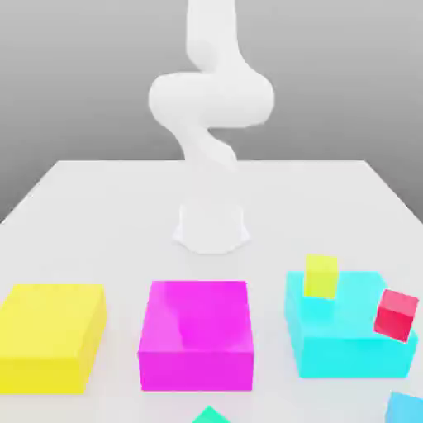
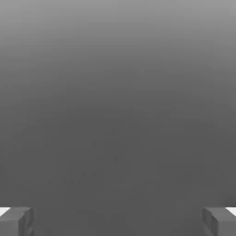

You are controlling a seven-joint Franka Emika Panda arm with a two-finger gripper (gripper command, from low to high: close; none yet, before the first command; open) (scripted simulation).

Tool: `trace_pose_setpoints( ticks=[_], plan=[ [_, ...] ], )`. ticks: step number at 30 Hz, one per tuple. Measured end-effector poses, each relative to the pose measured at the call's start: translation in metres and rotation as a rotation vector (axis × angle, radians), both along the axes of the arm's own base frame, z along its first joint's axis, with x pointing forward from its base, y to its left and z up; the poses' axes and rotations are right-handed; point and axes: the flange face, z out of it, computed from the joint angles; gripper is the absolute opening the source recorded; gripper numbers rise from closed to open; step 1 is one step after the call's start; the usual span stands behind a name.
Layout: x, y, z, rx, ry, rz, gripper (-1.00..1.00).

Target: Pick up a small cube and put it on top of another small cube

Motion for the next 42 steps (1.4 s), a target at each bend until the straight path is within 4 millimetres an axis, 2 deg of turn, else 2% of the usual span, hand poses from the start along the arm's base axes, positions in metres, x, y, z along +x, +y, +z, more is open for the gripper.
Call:
trace_pose_setpoints(
  ticks=[4, 8, 12, 16, 23, 30, 34, 35, 40, 41, 42],
  plan=[
    [0.050, 0.001, -0.054, 0.007, 0.102, -0.102, 0.00],
    [0.091, -0.001, -0.114, 0.021, 0.196, -0.192, 0.00],
    [0.123, -0.005, -0.178, 0.042, 0.286, -0.277, 0.00],
    [0.146, -0.010, -0.245, 0.074, 0.374, -0.357, 0.00],
    [0.164, -0.015, -0.365, 0.155, 0.525, -0.489, 0.00],
    [0.157, -0.007, -0.476, 0.271, 0.672, -0.612, 0.00],
    [0.156, -0.006, -0.535, 0.289, 0.689, -0.629, 0.00],
    [0.156, -0.005, -0.547, 0.289, 0.690, -0.629, -1.00],
    [0.156, -0.005, -0.547, 0.290, 0.688, -0.629, -1.00],
    [0.156, -0.005, -0.553, 0.289, 0.689, -0.629, -1.00],
    [0.156, -0.005, -0.548, 0.290, 0.689, -0.629, -1.00]
  ],
)
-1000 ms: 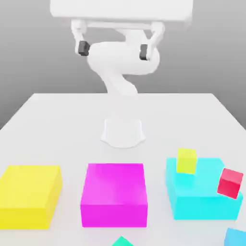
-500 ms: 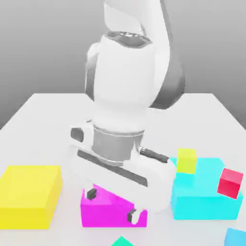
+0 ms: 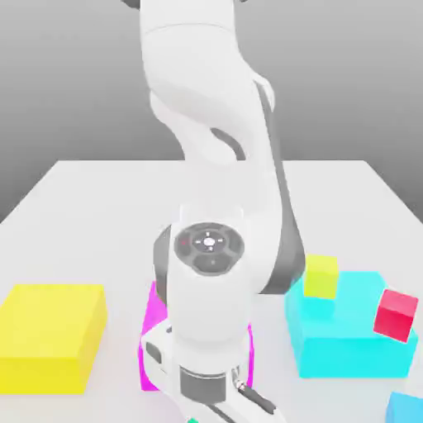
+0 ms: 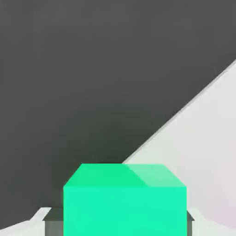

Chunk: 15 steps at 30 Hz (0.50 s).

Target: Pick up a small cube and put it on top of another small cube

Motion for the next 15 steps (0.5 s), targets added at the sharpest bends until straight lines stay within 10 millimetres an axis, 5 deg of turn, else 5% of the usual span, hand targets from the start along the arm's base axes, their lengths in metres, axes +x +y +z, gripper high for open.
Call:
trace_pose_setpoints(
  ticks=[4, 12, 15],
  plan=[
    [0.000, 0.002, 0.049, 0.000, 0.001, 0.005, -1.00],
    [-0.007, 0.197, 0.094, 0.003, 0.004, 0.498, -1.00],
    [-0.019, 0.255, 0.068, 0.001, 0.001, 0.644, -1.00]
  ],
)
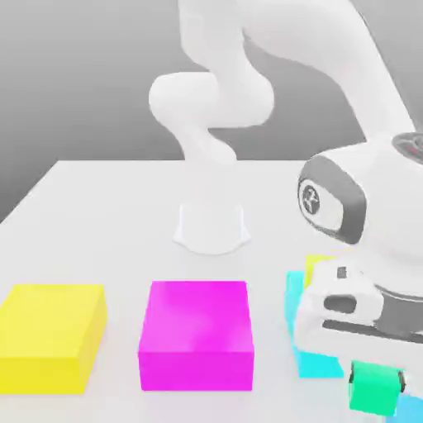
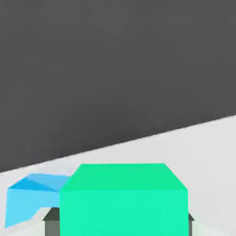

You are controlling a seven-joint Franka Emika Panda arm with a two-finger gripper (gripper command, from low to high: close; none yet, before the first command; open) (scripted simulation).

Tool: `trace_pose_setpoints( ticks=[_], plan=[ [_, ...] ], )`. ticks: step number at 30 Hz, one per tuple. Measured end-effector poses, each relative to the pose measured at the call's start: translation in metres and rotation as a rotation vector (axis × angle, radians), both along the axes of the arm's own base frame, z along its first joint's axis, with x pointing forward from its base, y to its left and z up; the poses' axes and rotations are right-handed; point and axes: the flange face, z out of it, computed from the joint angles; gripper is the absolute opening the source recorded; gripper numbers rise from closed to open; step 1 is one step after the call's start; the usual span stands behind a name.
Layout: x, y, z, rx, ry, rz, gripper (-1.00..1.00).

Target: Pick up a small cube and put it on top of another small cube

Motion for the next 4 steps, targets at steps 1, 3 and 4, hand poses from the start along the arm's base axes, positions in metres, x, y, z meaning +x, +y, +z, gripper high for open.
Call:
trace_pose_setpoints(
  ticks=[1, 3, 4],
  plan=[
    [-0.0020, 0.0055, -0.0134, -0.001, 0.000, 0.014, 1.00],
    [-0.0020, 0.0055, -0.0134, -0.001, 0.000, 0.014, 1.00],
    [-0.0020, 0.0055, -0.0134, -0.001, 0.000, 0.014, 1.00]
  ],
)
